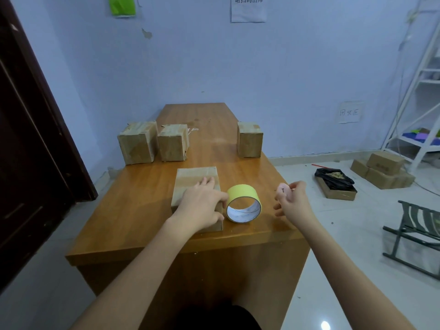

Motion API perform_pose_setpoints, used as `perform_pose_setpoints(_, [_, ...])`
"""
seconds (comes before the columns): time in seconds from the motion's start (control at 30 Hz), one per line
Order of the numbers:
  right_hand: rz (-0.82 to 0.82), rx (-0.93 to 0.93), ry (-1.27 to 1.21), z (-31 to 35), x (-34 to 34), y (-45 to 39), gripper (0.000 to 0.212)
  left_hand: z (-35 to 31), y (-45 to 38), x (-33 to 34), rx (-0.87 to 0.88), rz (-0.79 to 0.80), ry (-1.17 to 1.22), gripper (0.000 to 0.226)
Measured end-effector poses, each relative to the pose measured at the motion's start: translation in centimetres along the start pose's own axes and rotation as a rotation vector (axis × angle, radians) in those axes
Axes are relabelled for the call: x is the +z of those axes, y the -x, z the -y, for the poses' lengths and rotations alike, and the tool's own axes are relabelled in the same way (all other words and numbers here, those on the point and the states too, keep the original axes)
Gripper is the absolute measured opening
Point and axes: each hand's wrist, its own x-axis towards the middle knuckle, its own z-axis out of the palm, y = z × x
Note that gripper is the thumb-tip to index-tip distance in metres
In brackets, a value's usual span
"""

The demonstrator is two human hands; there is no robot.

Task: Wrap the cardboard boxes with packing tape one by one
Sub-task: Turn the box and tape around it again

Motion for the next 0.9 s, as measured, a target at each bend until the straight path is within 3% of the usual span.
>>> perform_pose_setpoints(0.23, [0.142,-0.043,-0.276,4.1,0.1,1.4,0.012,1.1,0.7,-0.1,-0.056,-0.098,0.198,0.052])
perform_pose_setpoints(0.77, [0.087,-0.154,-0.311,5.6,1.9,3.1,0.022,1.7,0.8,0.6,-0.015,-0.121,0.189,0.053])
perform_pose_setpoints(0.9, [0.205,-0.07,-0.227,5.9,2.9,3.4,0.025,2.2,0.9,0.6,0.0,-0.143,0.29,0.053])
